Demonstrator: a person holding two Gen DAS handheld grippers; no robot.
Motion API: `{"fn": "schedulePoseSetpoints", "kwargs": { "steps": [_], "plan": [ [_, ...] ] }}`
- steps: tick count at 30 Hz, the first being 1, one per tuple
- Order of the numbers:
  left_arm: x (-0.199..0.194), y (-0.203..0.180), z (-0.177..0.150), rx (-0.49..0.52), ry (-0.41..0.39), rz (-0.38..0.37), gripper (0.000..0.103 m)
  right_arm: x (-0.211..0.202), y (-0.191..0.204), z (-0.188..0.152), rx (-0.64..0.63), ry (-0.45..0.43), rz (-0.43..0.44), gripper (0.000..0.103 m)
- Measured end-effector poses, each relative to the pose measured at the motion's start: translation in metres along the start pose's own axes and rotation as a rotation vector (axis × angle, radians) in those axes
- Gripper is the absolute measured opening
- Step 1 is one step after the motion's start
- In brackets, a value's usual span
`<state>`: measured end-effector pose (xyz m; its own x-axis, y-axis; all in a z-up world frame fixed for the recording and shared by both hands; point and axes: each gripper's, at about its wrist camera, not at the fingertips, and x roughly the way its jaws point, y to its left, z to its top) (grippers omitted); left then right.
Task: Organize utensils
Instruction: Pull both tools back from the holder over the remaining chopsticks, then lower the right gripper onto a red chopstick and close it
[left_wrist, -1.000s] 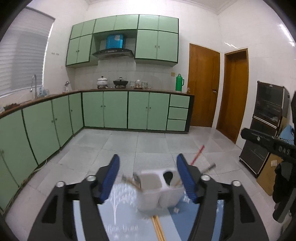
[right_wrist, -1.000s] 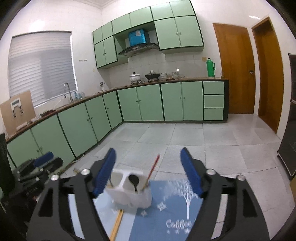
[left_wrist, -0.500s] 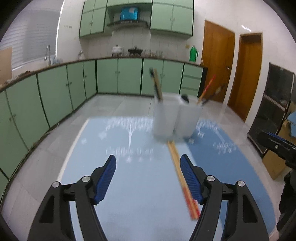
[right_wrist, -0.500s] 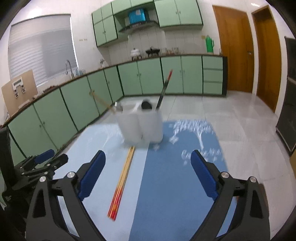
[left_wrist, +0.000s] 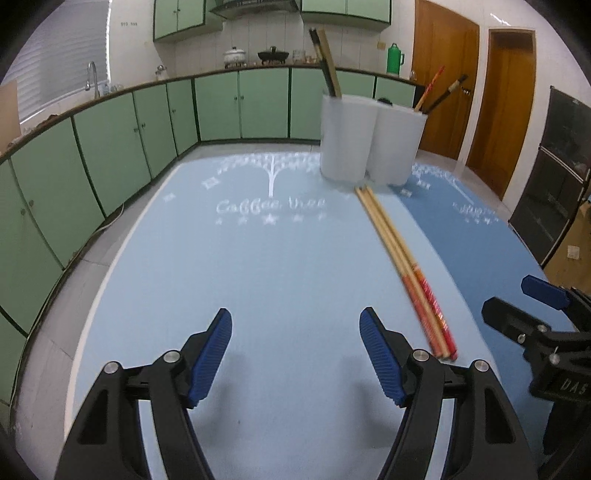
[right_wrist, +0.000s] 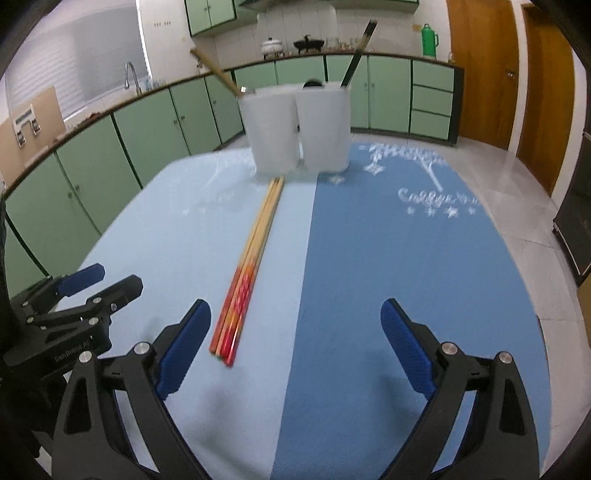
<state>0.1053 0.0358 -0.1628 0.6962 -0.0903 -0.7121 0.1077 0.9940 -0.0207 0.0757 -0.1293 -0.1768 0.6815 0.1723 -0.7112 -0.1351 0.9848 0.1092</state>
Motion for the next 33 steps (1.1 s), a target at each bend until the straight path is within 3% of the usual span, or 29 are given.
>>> {"fn": "schedulePoseSetpoints", "kwargs": {
  "steps": [13,27,33],
  "plan": [
    [0.008,-0.001,-0.008,0.009,0.032,0.001,0.072,0.022,0.016,-0.018,-0.085,0.115,-0.014,0.085],
    [0.013,-0.002,-0.008,0.004,0.051,-0.002,0.073,0.019,0.001,-0.019,-0.075,0.122,-0.078,0.082],
    [0.013,-0.003,-0.009,0.002,0.052,-0.003,0.074,0.013,-0.004,-0.018,-0.043,0.099,-0.035,0.069]
  ]
}}
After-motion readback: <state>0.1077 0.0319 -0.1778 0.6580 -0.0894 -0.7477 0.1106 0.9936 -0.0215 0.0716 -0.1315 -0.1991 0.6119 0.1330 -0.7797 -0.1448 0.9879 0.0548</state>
